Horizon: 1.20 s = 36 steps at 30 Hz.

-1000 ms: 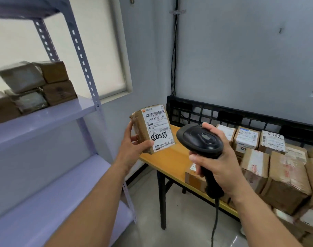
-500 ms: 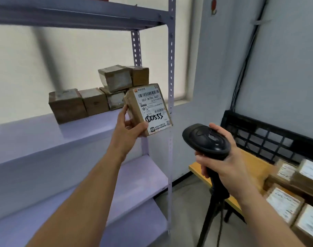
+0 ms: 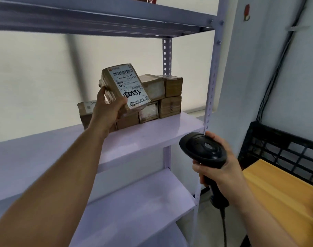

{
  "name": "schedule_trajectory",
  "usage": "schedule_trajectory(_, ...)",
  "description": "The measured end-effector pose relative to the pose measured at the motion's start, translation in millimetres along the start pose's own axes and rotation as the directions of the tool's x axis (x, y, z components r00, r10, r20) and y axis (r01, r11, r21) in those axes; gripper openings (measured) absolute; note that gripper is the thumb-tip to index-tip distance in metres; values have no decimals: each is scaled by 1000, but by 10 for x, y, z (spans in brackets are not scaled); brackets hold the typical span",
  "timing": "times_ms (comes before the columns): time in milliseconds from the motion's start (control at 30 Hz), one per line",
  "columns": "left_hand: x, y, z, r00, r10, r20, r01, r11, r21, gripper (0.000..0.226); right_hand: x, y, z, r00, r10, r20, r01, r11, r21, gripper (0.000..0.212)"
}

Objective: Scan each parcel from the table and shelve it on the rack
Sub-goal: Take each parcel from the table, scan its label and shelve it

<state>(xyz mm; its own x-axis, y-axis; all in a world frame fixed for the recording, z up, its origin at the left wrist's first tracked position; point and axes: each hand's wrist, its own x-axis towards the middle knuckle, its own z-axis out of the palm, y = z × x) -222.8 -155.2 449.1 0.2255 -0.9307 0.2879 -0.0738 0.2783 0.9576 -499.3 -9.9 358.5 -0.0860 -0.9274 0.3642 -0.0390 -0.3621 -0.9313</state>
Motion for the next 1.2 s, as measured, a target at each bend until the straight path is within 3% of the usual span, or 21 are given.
schedule_trajectory(167,439,-98,-48,999,-48,7,48,999,-14,81,149,103,127,999,9,-32,-9,1000,-8,84)
schedule_trajectory(333,699,-87,5,999,-39,-18,42,979,199,80,225,191,150,996,30,-86,-32,999,-24,84)
schedule_trajectory(500,872,-127,58,990,125,-65,-82,883,462,55,271,245,143,992,24,-123,-29,999,-38,83)
schedule_trajectory(667,895,-205,70,993,115,34,-114,818,563,78,352,281,166,992,23,-122,-25,999,-19,83)
schedule_trajectory(800,919,-230,91,984,178,27,-156,765,625,69,388,308,168,993,28,-118,-31,999,-23,84)
schedule_trajectory(1100,778,-219,98,984,173,36,-159,780,606,90,352,288,91,994,32,-100,-34,999,-17,84)
schedule_trajectory(1200,616,-195,124,973,230,0,-180,760,625,90,273,252,7,996,20,-91,-21,1000,-11,83)
